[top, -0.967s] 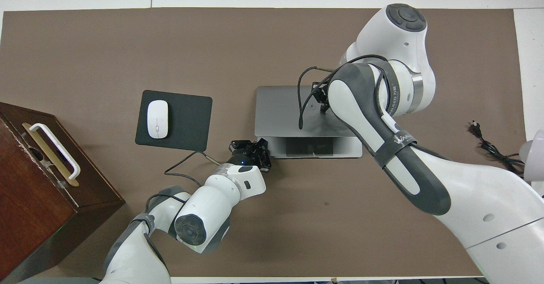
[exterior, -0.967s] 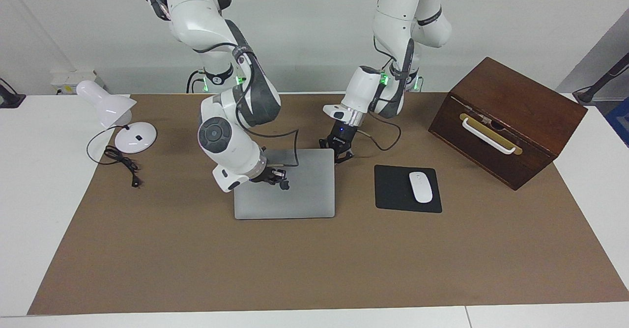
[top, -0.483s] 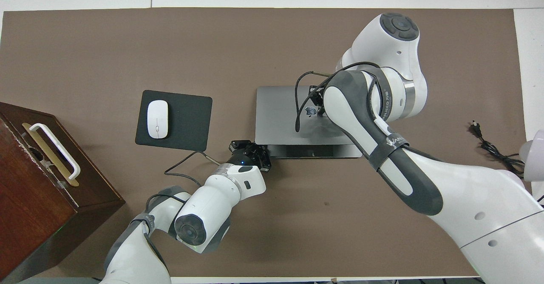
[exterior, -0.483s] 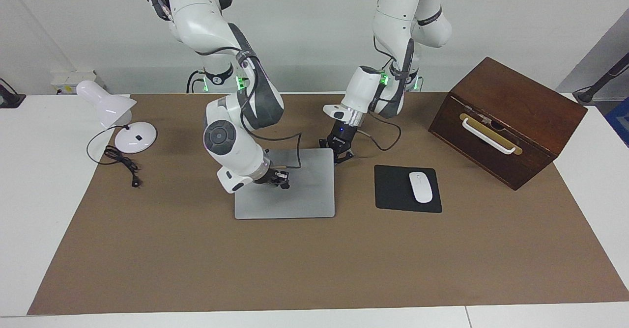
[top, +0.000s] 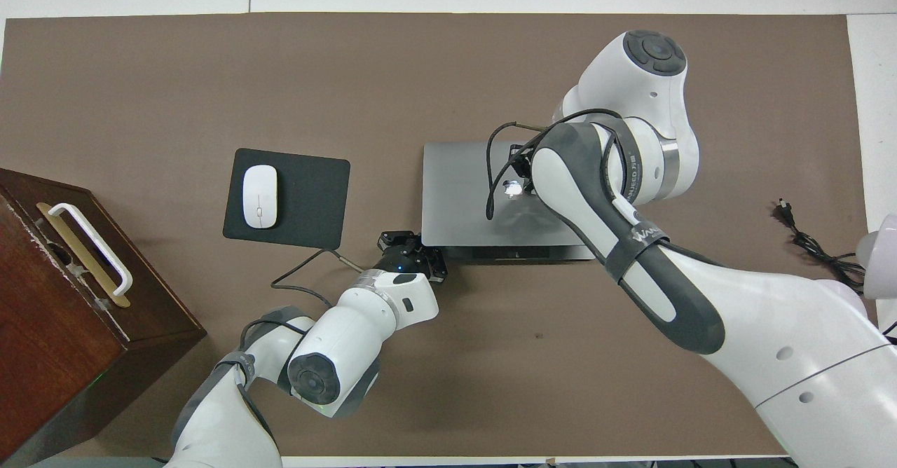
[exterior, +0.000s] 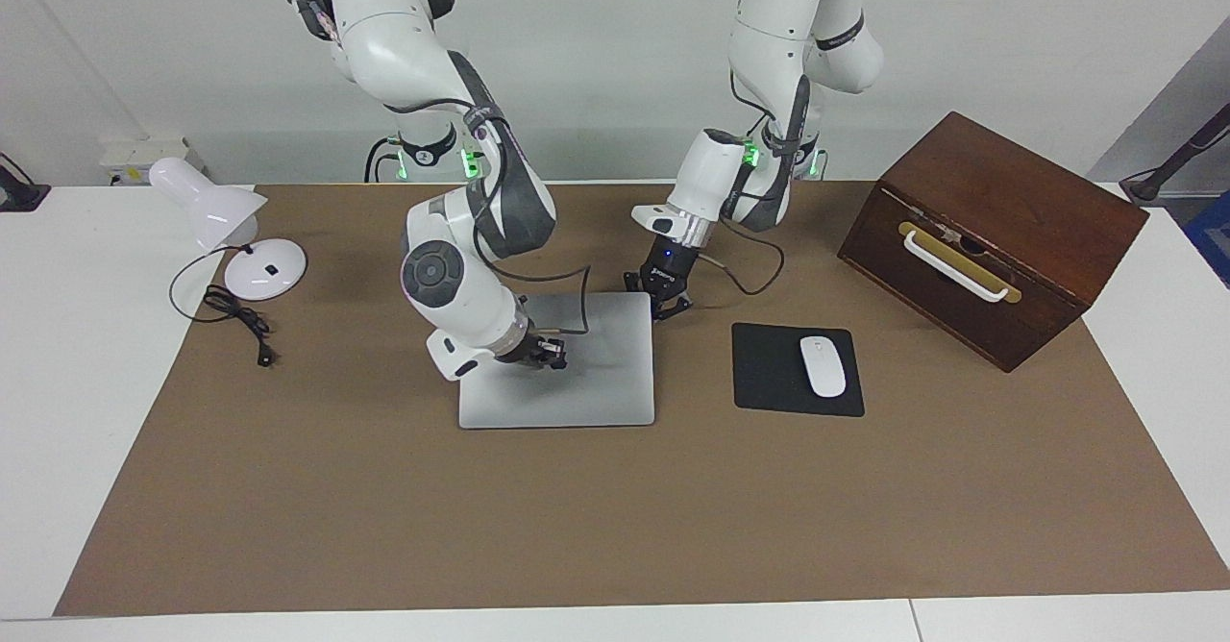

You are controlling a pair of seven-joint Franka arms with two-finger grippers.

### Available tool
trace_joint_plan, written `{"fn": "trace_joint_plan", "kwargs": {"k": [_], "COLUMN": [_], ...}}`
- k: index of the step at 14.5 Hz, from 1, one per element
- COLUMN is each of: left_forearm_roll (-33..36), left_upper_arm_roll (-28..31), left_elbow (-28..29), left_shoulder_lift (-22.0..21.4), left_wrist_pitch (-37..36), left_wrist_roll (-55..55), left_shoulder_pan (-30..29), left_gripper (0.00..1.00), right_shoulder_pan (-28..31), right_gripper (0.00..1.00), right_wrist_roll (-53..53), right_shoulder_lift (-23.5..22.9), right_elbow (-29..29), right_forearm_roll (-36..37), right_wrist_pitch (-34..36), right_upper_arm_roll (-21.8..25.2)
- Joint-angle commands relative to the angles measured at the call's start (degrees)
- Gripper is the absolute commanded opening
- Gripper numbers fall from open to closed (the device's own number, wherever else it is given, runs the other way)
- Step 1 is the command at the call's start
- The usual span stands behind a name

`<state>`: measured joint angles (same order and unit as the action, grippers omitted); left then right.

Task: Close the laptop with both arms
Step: 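Press the closed lid flat with the right gripper, then lift it away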

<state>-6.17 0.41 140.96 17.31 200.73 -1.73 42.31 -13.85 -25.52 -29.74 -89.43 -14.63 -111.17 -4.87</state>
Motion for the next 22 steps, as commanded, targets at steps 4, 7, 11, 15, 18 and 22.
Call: {"fn": "trace_joint_plan", "kwargs": {"k": [4, 7, 11, 15, 18, 22], "left_forearm_roll": [1.07, 1.07, 1.07, 1.07, 1.07, 1.07], "left_upper_arm_roll": [0.38, 0.38, 0.38, 0.38, 0.38, 0.38], "left_elbow": [2.13, 2.13, 2.13, 2.13, 2.13, 2.13], "left_shoulder_lift": [3.17, 3.17, 3.17, 3.08, 3.08, 3.08], "left_wrist_pitch": [-0.43, -0.52, -0.52, -0.61, -0.61, -0.61], "left_wrist_roll": [-0.46, -0.55, -0.55, -0.55, -0.55, -0.55], "left_shoulder_pan": [-0.39, -0.3, -0.39, -0.3, -0.3, -0.39], "left_gripper": [0.0, 0.0, 0.0, 0.0, 0.0, 0.0], "right_shoulder_pan": [0.14, 0.05, 0.14, 0.14, 0.14, 1.1], "right_gripper": [0.0, 0.0, 0.0, 0.0, 0.0, 0.0], "right_wrist_roll": [-1.03, -1.03, -1.11, -1.11, -1.11, -0.85], "right_shoulder_lift": [1.08, 1.08, 1.08, 1.08, 1.17, 2.66], "right_elbow": [-2.59, -2.59, -2.59, -2.33, -1.89, -1.72], "right_forearm_roll": [-1.28, -1.28, -1.28, -1.28, -1.28, -1.19], "right_wrist_pitch": [-2.38, -2.47, -2.47, -2.21, -1.5, 2.01], "right_upper_arm_roll": [-0.4, -0.4, -0.4, -0.4, -0.4, -0.4]}}
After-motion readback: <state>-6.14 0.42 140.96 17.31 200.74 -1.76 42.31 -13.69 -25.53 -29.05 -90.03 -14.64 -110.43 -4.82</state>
